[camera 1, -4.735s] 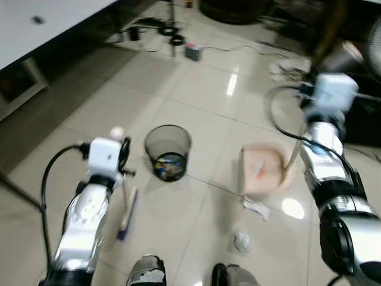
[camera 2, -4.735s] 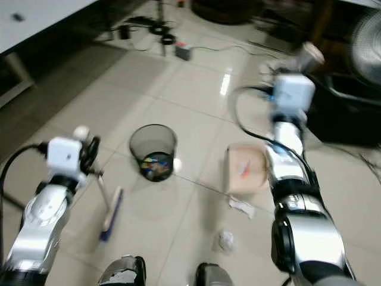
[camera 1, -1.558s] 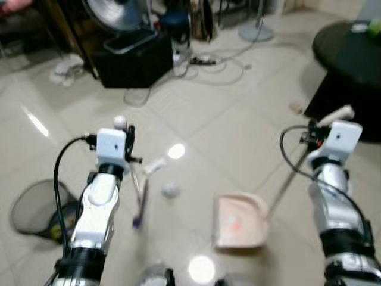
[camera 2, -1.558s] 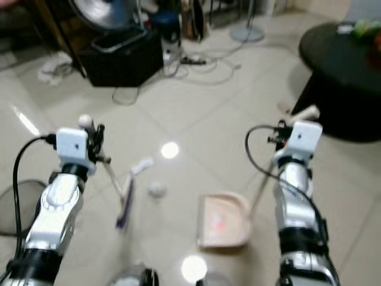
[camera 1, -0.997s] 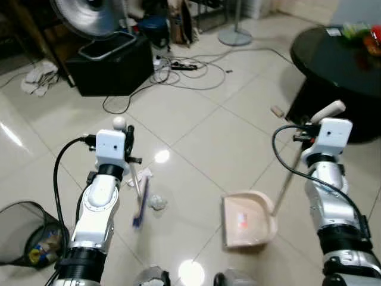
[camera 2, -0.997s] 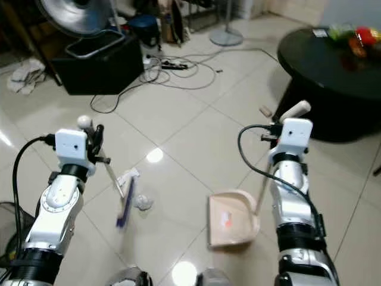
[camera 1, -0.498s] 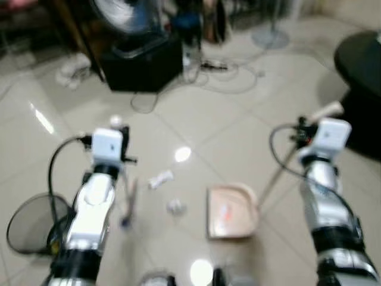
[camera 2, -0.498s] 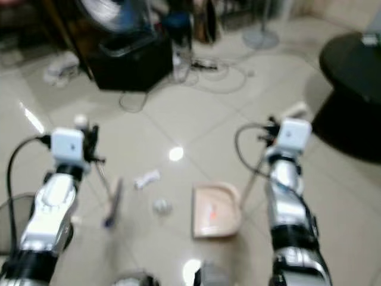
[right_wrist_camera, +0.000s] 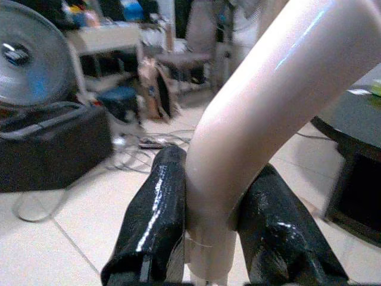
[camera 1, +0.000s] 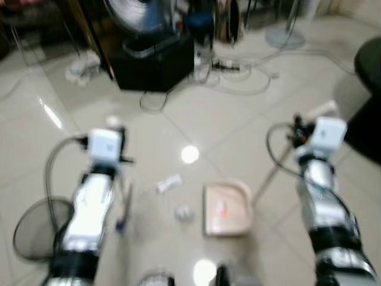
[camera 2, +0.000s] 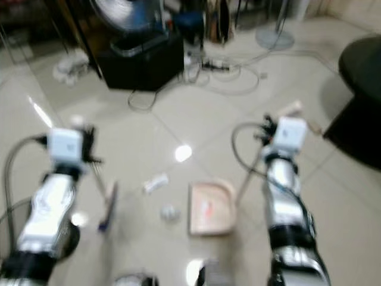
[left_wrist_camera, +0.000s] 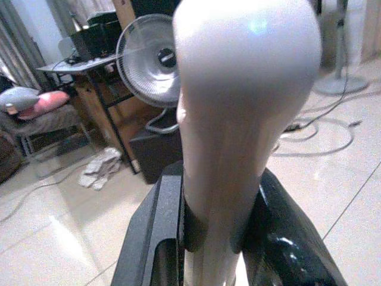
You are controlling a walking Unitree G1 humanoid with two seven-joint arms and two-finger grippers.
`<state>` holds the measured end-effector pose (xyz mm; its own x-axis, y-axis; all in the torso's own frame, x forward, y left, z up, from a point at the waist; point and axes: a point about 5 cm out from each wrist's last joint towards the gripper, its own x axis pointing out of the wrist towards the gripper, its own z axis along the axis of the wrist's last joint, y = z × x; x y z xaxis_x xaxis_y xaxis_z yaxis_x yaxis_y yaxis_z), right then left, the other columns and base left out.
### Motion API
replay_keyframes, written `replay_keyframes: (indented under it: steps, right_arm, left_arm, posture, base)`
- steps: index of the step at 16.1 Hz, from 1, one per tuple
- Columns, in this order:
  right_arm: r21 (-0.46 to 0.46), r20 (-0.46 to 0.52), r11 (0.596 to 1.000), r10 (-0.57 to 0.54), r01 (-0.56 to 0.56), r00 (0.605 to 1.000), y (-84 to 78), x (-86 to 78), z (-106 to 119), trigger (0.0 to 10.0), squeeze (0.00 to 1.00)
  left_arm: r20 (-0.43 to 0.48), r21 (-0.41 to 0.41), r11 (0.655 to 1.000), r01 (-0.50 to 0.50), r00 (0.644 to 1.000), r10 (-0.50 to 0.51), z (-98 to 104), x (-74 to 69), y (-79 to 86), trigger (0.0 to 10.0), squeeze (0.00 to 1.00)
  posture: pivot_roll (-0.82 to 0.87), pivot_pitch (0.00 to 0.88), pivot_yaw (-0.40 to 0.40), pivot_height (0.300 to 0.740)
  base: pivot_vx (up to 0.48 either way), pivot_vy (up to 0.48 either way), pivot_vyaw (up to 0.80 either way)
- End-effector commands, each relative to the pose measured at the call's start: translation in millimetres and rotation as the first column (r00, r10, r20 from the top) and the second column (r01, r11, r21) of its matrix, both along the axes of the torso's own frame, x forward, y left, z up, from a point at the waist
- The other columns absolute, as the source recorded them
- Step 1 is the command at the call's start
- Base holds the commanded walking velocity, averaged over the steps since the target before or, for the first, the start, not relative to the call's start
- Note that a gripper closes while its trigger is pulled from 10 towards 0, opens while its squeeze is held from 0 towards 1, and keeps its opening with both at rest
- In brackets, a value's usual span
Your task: Sweep floor
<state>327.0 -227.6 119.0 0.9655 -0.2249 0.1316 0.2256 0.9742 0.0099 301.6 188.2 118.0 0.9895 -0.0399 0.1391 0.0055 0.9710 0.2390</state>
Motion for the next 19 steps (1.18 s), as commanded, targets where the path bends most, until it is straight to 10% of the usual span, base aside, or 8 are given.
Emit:
replay_keyframes:
  steps: [1,19]
  right_arm:
    - [-0.026,0.066,1.000,0.013,-0.011,0.998,2.8,4.5,15.3,10.0,0.00]
    - [-0.164,0.033,0.980,0.122,-0.115,0.992,6.2,30.1,13.9,10.0,0.00]
  left_arm:
    - [0.046,0.011,1.000,-0.006,0.999,0.006,10.1,0.7,4.6,10.0,0.00]
    - [0.059,0.034,0.999,0.030,0.998,-0.032,17.8,-18.5,16.4,10.0,0.00]
  posture:
    - [0.01,0.147,0.014,0.740]
    - [0.07,0.306,0.036,0.740]
  base:
    - [0.398,0.000,0.00]
    - [0.065,0.000,0.00]
